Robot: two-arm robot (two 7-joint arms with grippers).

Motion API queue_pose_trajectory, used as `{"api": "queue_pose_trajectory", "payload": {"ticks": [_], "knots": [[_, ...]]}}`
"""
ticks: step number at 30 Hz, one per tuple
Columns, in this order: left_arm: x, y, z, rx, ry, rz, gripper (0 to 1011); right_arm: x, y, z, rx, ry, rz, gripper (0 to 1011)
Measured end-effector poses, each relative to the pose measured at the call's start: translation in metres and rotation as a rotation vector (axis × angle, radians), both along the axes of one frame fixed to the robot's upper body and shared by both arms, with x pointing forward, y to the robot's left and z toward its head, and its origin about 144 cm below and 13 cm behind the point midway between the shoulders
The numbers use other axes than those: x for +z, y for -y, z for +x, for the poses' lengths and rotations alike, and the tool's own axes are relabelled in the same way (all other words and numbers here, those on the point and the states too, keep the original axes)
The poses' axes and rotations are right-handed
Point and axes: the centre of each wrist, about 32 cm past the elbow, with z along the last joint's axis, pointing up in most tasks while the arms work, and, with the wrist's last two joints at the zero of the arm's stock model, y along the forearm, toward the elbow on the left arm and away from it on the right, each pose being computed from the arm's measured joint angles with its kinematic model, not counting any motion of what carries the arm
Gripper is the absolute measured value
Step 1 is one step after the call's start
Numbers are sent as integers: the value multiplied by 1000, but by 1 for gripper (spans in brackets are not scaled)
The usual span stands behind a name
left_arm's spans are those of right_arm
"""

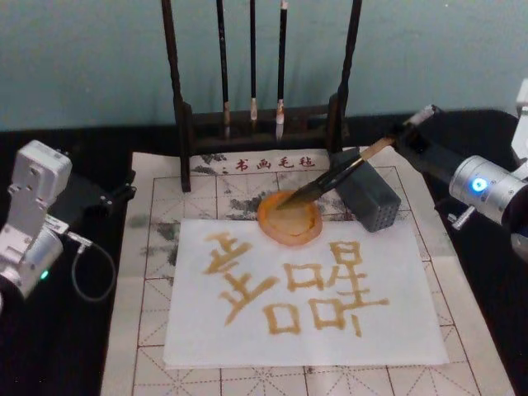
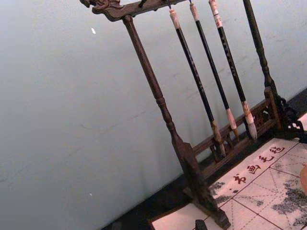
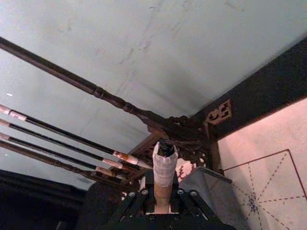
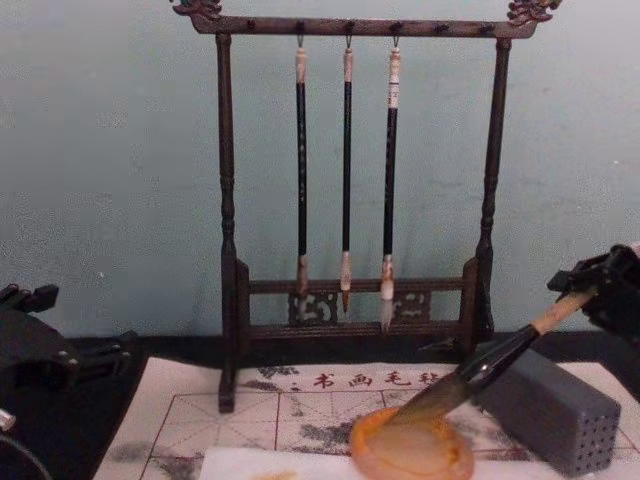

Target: Pick up the brush from the inkstone, write on the paper, then place the brush back to its original position.

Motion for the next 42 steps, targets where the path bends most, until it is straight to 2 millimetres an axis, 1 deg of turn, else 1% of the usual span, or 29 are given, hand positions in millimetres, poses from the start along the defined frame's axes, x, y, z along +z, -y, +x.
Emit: {"api": "queue_pose_trajectory", "payload": {"ticks": [20,42], "knots": [[0,0,0,0,0,0,1001,-9,-8,1,-29,-44,10,184],[0,0,0,0,0,0,1001,-13,-11,1,-35,-59,0,184]]}}
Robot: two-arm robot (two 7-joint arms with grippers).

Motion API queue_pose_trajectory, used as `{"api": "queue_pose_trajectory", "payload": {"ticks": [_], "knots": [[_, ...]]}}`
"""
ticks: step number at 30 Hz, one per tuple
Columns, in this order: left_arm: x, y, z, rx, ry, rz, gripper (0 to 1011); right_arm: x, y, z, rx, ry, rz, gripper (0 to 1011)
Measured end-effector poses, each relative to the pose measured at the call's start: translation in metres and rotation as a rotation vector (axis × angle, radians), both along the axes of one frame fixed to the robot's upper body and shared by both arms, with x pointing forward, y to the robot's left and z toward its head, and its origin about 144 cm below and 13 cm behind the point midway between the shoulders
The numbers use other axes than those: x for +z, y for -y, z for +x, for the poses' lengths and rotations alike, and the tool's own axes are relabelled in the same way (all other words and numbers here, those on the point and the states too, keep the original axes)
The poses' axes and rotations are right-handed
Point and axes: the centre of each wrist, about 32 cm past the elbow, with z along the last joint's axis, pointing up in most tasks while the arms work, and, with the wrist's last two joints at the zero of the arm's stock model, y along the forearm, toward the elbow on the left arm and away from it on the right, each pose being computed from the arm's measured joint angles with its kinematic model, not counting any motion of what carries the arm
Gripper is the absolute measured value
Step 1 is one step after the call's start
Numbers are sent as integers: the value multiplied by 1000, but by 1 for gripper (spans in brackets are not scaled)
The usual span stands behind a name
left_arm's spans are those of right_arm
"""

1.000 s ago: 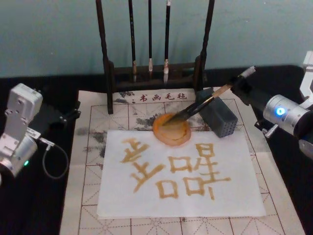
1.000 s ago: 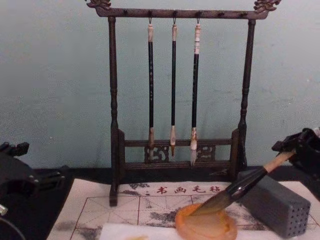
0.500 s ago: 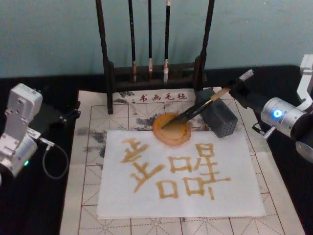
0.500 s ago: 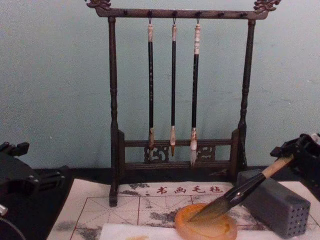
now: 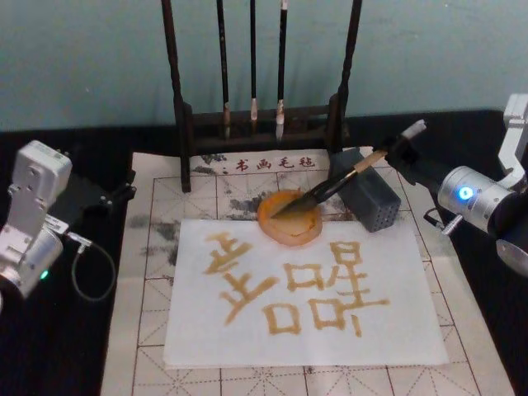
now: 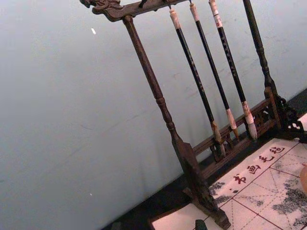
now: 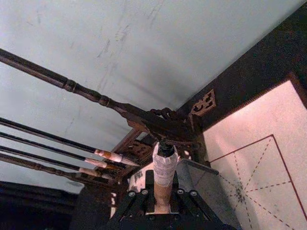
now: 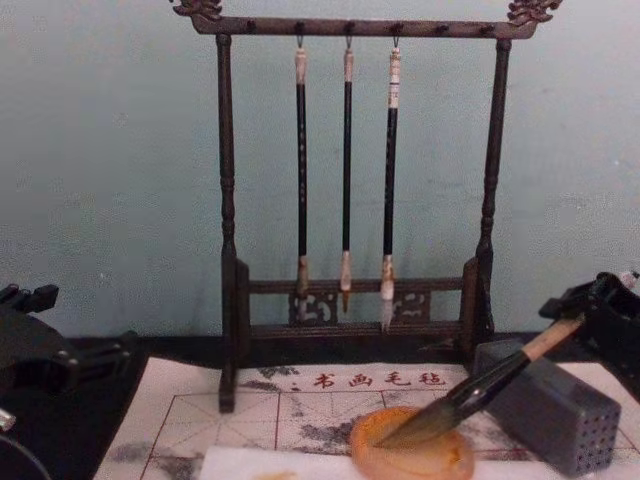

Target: Pick up the brush from the inkstone, write on the paper, then place the brush back to its original position.

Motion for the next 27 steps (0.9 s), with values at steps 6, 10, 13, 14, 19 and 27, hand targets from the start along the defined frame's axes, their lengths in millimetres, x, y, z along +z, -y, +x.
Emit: {"api": "queue_pose_trajectory", "payload": {"ticks": [6,10,13,14,19,27], "knots": [[0,0,0,0,0,0,1001,0,0,0,0,1,1,184],[0,0,0,0,0,0,1001,1,0,0,1,1,2,184],[0,0,0,0,0,0,1001,1,0,0,1,2,3,243],[0,0,0,0,0,0,1001,1,0,0,1,2,3,264],[0,0,0,0,0,0,1001,1,0,0,1,2,3,413],[0,0,0,0,0,0,1001,1,0,0,2,2,4,673]]}}
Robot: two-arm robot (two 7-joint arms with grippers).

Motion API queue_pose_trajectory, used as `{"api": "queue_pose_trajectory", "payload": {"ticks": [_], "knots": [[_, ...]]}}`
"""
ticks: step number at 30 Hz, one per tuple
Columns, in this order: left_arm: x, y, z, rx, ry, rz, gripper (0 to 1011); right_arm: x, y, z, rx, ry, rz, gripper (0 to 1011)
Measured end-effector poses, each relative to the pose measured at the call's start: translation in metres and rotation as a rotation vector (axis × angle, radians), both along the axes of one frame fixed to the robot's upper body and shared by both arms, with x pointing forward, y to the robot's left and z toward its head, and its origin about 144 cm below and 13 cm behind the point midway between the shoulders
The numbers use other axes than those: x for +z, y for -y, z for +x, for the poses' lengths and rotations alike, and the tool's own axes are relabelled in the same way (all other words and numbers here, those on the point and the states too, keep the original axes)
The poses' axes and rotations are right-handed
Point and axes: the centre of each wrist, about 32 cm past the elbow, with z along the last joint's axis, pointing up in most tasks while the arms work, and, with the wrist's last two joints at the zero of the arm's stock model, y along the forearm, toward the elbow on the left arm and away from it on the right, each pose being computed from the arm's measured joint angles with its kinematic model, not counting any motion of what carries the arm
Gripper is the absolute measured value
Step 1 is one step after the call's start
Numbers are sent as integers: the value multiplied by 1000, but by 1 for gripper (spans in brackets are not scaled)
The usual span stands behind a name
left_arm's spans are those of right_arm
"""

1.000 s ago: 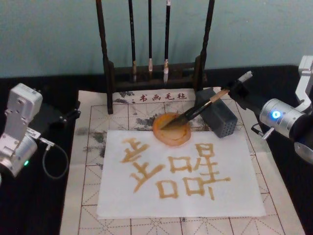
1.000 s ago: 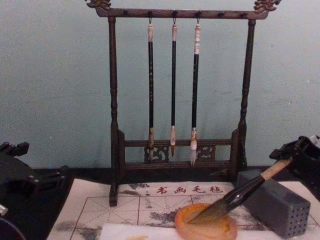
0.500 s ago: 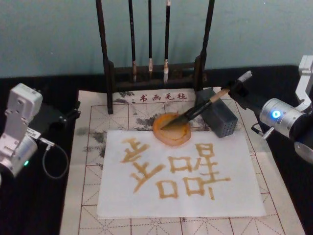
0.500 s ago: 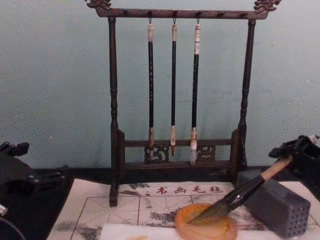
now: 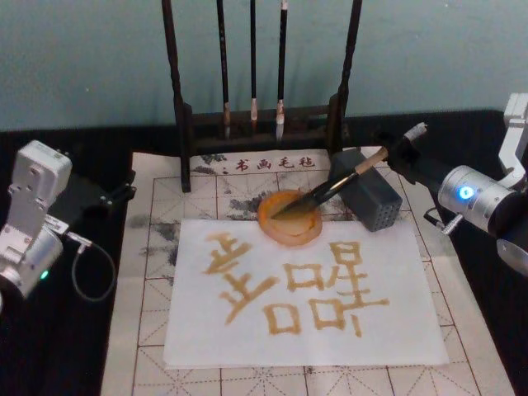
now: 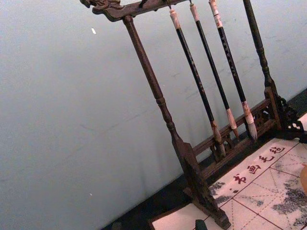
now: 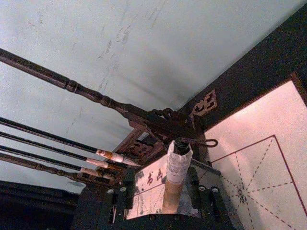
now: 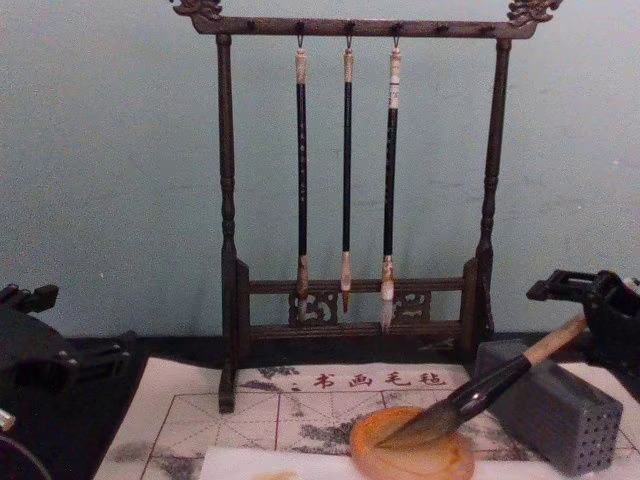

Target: Pick up the brush from the inkstone, write on the paper, then place the brush back to its original position.

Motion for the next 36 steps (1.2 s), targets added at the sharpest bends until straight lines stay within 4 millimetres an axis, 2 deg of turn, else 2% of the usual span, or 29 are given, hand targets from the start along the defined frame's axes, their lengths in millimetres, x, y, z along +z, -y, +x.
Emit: {"api": "queue_pose_trajectory", "payload": {"ticks": [10,13,20,26,36], "knots": [[0,0,0,0,0,0,1001,0,0,0,0,-1,0,958],[0,0,0,0,0,0,1001,0,0,0,0,-1,0,1002],[0,0,0,0,0,0,1001,-1,1,-1,1,-1,-2,1000],[0,0,0,0,0,0,1001,1,7,-9,3,16,-1,1000],[0,0,0,0,0,0,1001,6,25,-41,23,68,-17,1000]]}}
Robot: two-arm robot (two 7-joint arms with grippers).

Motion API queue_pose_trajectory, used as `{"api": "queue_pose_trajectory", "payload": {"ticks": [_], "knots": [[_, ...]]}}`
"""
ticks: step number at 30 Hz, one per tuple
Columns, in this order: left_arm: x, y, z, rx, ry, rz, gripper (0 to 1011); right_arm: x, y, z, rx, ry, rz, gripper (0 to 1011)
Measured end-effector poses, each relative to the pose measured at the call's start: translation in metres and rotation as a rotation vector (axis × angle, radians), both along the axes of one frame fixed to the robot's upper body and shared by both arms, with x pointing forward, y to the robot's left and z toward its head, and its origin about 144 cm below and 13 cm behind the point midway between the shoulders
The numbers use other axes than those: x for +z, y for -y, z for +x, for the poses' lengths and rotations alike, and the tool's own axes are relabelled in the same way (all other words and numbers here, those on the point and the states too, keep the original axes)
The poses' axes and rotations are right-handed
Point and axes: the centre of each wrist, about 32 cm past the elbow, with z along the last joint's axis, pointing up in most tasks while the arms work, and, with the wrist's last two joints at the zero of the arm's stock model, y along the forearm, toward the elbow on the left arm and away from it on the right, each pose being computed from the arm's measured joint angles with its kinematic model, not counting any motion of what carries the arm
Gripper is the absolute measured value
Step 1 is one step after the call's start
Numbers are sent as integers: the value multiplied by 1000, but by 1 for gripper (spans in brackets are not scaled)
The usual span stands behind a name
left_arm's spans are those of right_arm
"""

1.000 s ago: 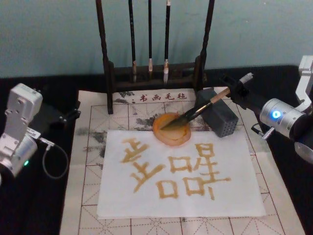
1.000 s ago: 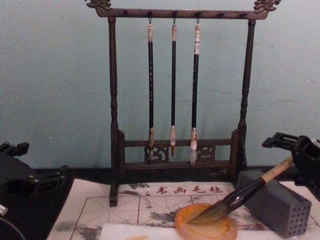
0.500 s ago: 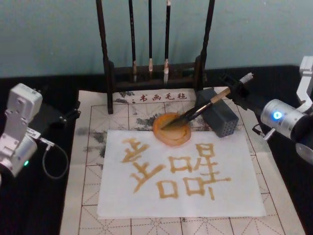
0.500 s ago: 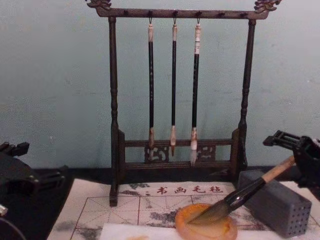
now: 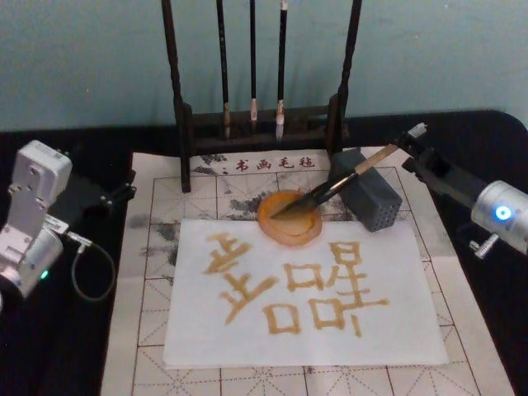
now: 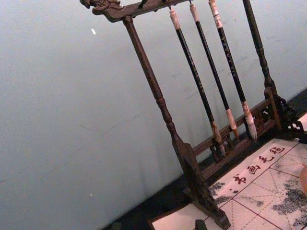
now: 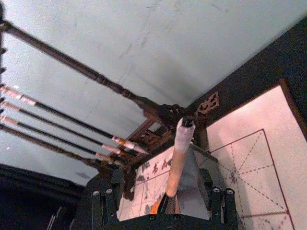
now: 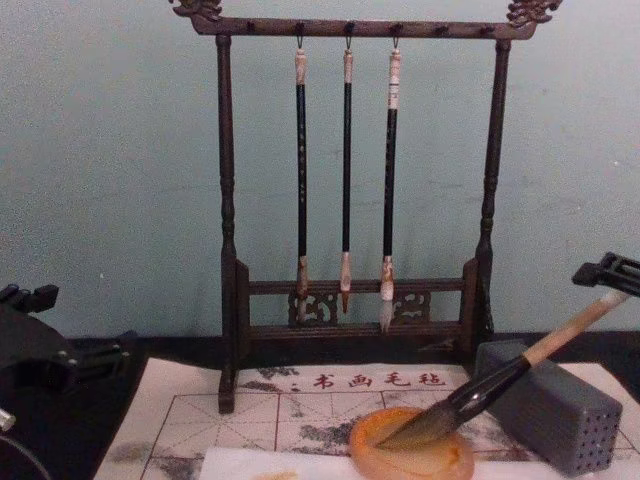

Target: Pick up the brush from the inkstone, write on the paper, then place the brush back to its original position.

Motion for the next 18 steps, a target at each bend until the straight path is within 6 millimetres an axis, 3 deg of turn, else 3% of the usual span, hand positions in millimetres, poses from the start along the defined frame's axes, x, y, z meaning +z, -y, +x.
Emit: {"api": "queue_pose_trajectory", "payload": {"ticks": [8,18], "knots": [[0,0,0,0,0,0,1001,-4,-1,-26,30,113,-133,1000],[0,0,0,0,0,0,1001,-22,-9,-50,81,325,-428,1000]]}}
